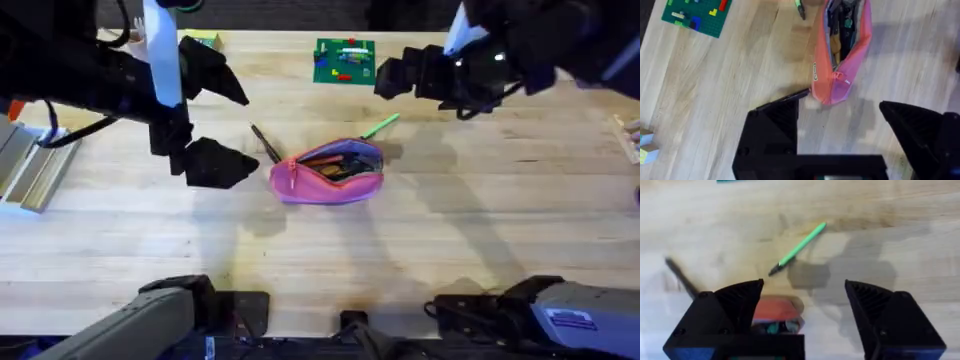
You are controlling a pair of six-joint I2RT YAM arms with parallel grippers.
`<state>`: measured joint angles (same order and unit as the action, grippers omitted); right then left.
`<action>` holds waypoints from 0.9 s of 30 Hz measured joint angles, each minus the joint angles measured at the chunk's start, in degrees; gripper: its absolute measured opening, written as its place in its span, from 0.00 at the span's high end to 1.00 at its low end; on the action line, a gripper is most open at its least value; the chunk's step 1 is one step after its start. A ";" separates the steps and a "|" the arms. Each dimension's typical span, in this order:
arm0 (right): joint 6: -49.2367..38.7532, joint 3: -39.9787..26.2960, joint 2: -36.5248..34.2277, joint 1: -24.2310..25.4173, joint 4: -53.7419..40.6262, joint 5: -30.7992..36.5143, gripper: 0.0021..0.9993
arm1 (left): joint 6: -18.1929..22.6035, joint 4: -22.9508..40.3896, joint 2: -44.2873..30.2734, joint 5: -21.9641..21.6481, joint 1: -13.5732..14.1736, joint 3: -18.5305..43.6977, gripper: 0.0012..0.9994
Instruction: Unzip the bag, pick up the pens from the table one at a time and place them inside, then zip the bag closed.
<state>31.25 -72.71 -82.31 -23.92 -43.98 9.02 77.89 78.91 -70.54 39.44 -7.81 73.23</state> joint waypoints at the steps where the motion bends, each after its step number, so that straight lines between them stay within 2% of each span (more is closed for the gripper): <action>1: 0.94 0.00 -0.64 -0.02 0.66 0.61 0.00 | 0.00 0.00 0.00 0.00 0.00 0.00 0.01; 2: 4.17 0.00 -2.87 -0.01 4.08 2.97 0.00 | 0.00 0.00 0.00 0.00 0.00 0.00 0.01; 4: 5.23 0.00 -3.92 -0.02 5.52 3.70 0.00 | 0.00 0.00 0.00 0.00 0.00 0.00 0.01; 10: 10.34 0.00 -7.71 -0.02 6.27 2.88 0.00 | 0.00 0.00 -0.01 0.00 0.00 0.00 0.01; 21: 12.54 -0.02 -8.20 -0.09 8.75 3.70 0.00 | 0.00 0.00 0.00 0.00 0.00 0.00 0.01; 27: 15.90 -0.07 -10.95 -2.06 9.54 8.84 0.00 | 0.00 0.00 0.00 0.00 0.00 0.00 0.01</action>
<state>47.16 -72.77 -93.26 -25.98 -34.44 17.86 77.89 78.91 -70.54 39.44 -7.81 73.23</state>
